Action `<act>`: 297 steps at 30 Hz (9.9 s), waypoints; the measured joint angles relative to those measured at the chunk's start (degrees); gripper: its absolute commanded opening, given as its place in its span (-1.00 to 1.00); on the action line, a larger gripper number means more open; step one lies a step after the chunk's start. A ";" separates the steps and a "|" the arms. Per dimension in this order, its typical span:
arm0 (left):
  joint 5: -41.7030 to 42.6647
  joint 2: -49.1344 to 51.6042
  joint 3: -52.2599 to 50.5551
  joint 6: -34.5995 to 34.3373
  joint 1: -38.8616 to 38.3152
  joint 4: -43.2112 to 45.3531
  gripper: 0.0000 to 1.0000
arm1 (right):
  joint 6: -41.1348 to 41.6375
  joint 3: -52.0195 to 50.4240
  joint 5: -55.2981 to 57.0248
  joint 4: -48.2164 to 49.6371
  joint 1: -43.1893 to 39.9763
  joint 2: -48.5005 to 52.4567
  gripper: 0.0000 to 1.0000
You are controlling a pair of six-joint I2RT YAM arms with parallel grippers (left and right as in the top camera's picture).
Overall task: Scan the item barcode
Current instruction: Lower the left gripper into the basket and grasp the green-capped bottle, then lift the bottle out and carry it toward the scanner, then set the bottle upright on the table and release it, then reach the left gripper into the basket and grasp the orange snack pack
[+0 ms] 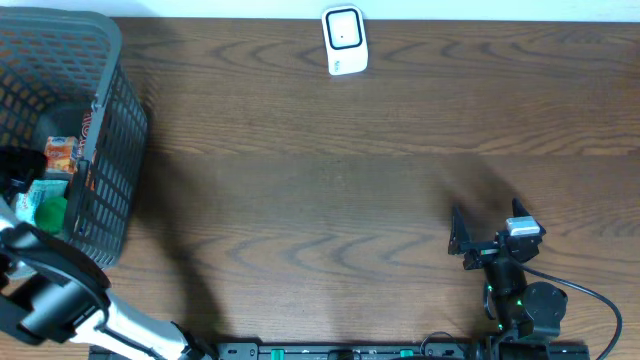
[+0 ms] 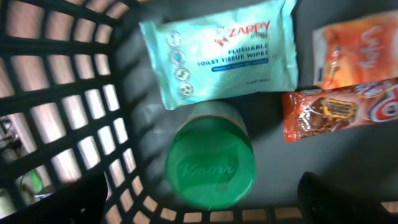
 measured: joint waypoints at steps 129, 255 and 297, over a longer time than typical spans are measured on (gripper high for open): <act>37.24 -40.26 -14.14 -10.03 -4.09 37.24 0.35 | 0.00 0.00 0.00 0.02 0.00 0.00 0.99; -10.73 -2.38 -3.69 -28.13 -15.69 13.49 0.96 | 0.02 0.00 0.00 0.00 0.00 0.00 0.99; -10.73 16.26 -3.78 -37.53 -12.37 34.56 0.96 | 0.02 0.00 0.00 0.00 0.00 0.00 0.98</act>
